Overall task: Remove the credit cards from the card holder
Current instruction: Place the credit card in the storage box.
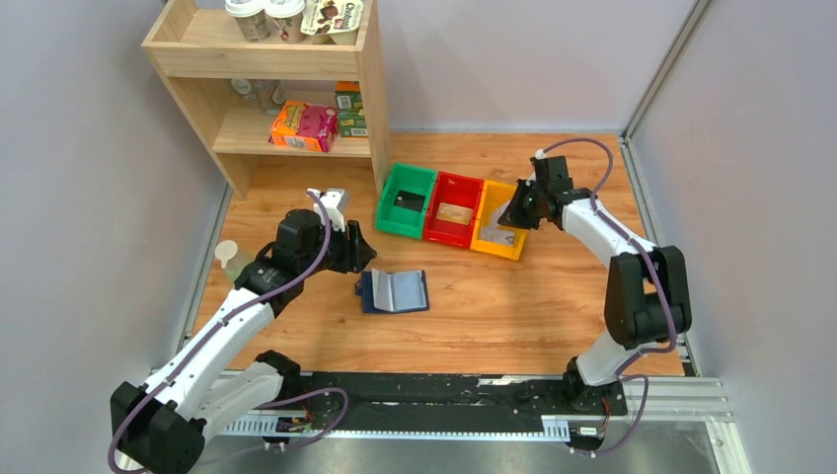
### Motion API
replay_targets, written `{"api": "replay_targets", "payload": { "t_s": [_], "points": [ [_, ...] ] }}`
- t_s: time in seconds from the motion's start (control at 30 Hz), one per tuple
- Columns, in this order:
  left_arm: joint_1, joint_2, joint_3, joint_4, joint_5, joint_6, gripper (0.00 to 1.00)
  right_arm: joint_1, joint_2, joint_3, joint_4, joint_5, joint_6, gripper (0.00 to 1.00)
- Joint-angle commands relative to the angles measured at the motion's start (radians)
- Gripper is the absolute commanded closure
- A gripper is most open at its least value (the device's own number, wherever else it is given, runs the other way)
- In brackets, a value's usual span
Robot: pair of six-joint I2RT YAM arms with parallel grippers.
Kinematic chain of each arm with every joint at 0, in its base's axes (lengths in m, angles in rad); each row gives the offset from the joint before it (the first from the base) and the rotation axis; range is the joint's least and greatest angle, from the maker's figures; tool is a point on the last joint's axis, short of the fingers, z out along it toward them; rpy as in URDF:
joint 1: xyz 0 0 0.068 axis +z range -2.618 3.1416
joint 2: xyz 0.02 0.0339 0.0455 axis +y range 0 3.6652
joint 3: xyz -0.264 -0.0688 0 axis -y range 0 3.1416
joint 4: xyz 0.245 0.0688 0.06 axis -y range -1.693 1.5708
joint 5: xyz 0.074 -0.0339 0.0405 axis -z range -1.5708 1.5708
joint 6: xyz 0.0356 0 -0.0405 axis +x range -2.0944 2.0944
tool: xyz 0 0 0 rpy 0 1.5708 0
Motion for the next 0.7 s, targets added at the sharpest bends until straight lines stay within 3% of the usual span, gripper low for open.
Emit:
{"api": "replay_targets", "payload": {
  "t_s": [0.0, 0.33, 0.53, 0.67],
  "points": [
    [0.001, -0.016, -0.002, 0.013, -0.022, -0.056, 0.45, 0.004, 0.084, 0.079, -0.012, 0.04, 0.093, 0.99],
    [0.001, 0.003, -0.023, 0.045, 0.024, -0.113, 0.46, 0.018, 0.205, 0.122, 0.019, -0.04, 0.132, 0.9],
    [0.001, 0.036, -0.033, 0.072, 0.061, -0.145, 0.46, 0.02, 0.177, 0.133, -0.059, 0.072, 0.118, 0.59],
    [0.001, 0.049, -0.027, 0.072, 0.066, -0.159, 0.46, 0.041, 0.107, 0.13, -0.107, 0.162, 0.098, 0.46]
  ]
}}
